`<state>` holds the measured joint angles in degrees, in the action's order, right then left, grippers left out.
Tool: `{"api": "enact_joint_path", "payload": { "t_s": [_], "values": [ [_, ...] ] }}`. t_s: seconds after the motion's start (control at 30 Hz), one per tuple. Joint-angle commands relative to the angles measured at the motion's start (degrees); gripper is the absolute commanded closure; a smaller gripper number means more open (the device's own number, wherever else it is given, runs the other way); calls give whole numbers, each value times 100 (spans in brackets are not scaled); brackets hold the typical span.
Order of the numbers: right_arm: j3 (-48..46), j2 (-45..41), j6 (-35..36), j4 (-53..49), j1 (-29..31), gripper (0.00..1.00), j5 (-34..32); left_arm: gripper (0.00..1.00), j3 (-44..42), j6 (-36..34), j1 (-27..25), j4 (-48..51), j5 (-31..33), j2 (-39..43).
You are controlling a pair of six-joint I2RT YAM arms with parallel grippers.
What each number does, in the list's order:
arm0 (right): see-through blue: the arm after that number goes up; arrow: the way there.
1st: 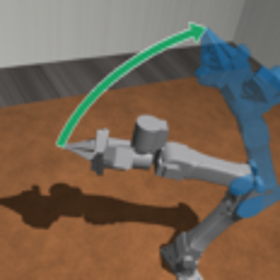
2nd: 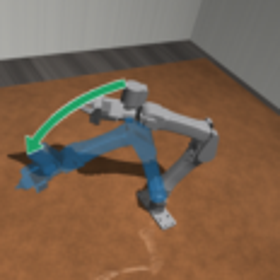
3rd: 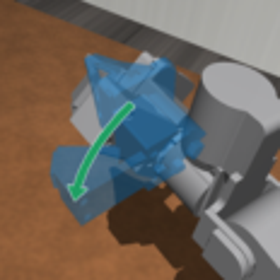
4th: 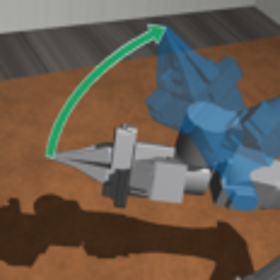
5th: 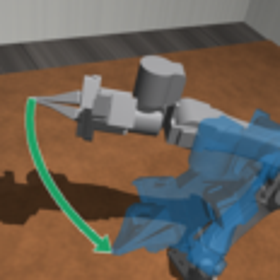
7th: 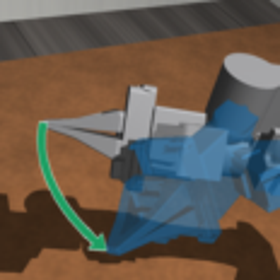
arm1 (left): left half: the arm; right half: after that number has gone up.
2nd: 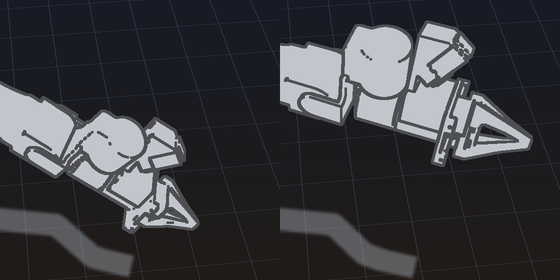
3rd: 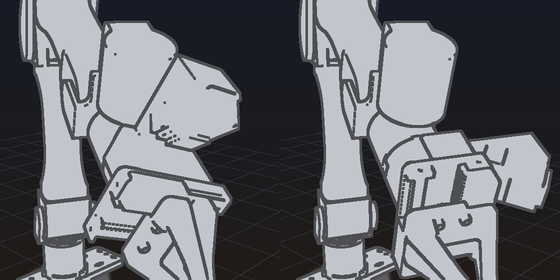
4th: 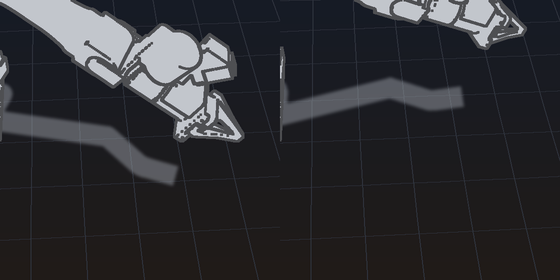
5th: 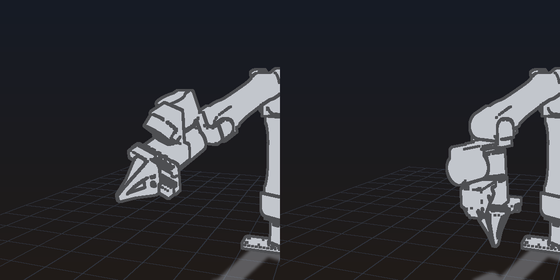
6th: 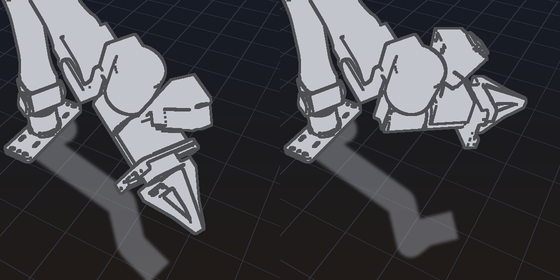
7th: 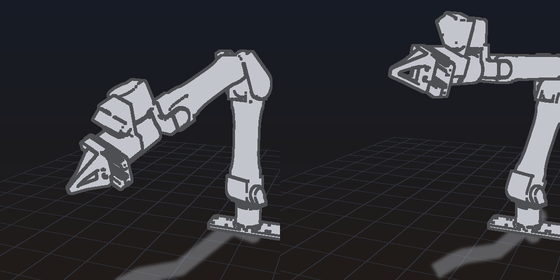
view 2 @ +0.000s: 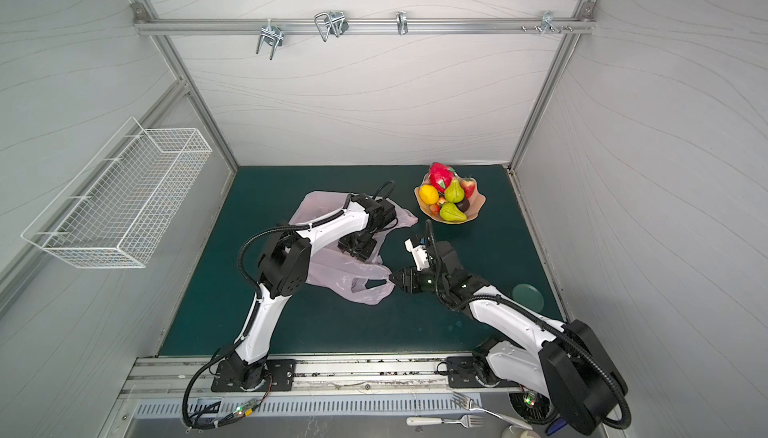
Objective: Place the fruits into the plastic bag
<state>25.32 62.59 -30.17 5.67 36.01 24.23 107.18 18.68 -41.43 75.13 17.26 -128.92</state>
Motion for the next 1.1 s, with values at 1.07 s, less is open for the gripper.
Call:
{"api": "enact_joint_path", "payload": {
  "t_s": [1.07],
  "values": [
    [140, -286, -1055, 42, -709, 28, 161, 100, -346, -282, 12, -318, -624, 1681]
  ]
}}
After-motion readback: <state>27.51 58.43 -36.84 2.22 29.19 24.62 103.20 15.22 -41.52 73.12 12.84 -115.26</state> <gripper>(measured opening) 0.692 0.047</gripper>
